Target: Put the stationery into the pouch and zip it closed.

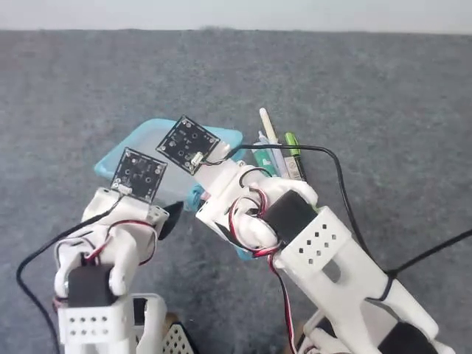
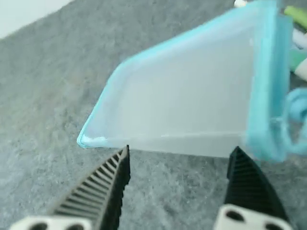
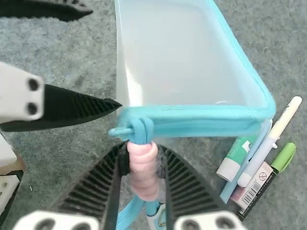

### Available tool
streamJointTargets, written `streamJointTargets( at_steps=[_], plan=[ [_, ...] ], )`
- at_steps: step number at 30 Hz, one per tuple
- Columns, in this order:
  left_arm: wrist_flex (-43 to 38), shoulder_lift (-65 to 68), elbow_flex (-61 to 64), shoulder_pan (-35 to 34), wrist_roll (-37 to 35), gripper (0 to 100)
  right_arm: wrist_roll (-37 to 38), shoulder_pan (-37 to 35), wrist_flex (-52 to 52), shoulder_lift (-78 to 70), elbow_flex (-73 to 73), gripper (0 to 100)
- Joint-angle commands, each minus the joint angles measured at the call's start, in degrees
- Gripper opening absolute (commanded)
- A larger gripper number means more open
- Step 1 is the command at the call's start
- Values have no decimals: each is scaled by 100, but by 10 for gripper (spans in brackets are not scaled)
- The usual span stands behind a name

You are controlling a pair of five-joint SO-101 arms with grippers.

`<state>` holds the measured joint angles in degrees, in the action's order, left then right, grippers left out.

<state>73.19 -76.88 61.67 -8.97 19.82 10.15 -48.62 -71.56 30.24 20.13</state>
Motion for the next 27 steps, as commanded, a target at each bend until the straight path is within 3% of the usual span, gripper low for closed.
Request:
streamJointTargets(
  at_steps=[1, 5, 17, 21, 27],
  plan=[
    [-360, -35, 84, -44, 35, 310, -62, -57, -31, 338, -413, 6],
    [-308, -62, -57, -44, -105, 310, -167, -48, -31, 330, -369, 6],
    [870, -62, -1182, 281, -123, 312, -158, -48, 40, 312, -325, 6],
    [888, -35, -1174, 774, -264, 312, -149, -48, -22, 286, -440, 6],
    [765, -26, -1103, 888, -334, 312, -149, -48, -40, 321, -457, 6]
  ],
)
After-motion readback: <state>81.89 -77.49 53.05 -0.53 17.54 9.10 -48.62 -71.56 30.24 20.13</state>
